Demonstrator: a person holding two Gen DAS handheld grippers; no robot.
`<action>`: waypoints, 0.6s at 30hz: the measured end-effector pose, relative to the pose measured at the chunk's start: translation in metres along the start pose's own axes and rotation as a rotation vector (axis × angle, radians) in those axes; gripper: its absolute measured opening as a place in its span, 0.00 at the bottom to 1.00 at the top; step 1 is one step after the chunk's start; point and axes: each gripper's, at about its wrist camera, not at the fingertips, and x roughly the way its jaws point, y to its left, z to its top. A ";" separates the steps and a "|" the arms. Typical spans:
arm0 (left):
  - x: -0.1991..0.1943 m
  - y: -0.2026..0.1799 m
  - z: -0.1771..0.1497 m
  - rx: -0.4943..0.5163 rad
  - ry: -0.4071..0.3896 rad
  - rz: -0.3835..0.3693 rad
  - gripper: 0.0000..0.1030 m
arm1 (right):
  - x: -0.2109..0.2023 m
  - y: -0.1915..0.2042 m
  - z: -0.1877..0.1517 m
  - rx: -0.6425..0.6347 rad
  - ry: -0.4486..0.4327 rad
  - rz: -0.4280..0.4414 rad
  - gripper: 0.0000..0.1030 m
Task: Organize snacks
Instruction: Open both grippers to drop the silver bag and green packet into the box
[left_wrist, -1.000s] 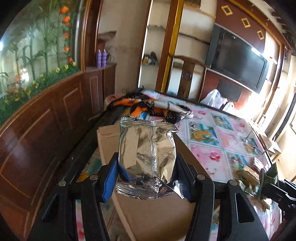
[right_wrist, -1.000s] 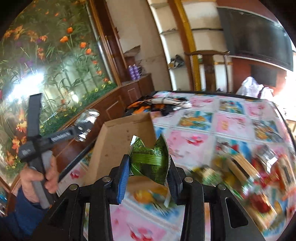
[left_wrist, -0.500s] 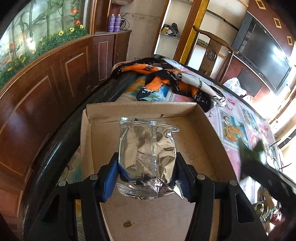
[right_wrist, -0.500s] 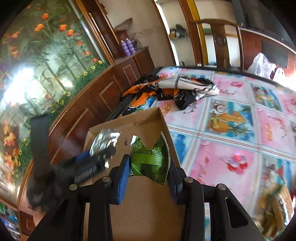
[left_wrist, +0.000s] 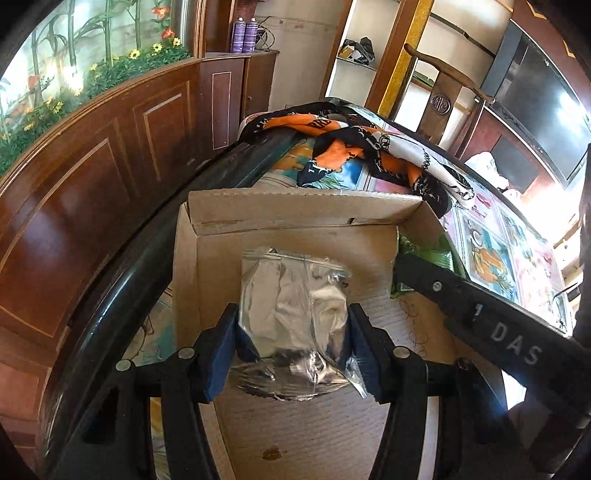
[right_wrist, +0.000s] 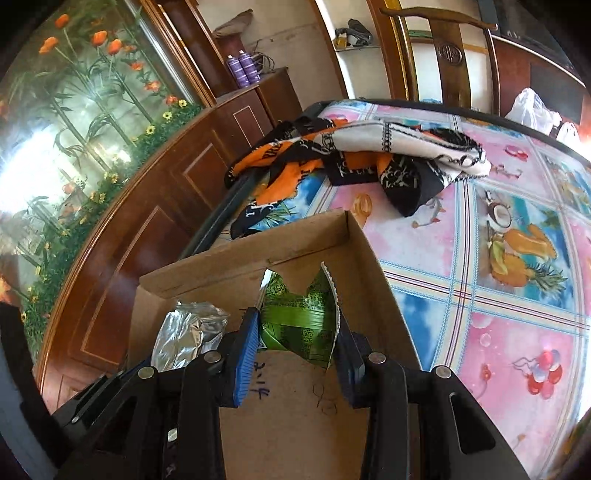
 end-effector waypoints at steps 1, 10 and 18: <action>0.000 -0.001 0.000 0.005 0.002 0.005 0.55 | 0.002 -0.001 0.000 0.003 0.003 0.000 0.40; 0.006 -0.002 0.004 0.039 0.004 0.075 0.58 | -0.003 -0.006 -0.004 0.019 0.013 0.031 0.48; -0.001 0.008 0.014 0.051 -0.078 0.125 0.59 | -0.068 -0.016 -0.024 -0.005 -0.099 0.097 0.48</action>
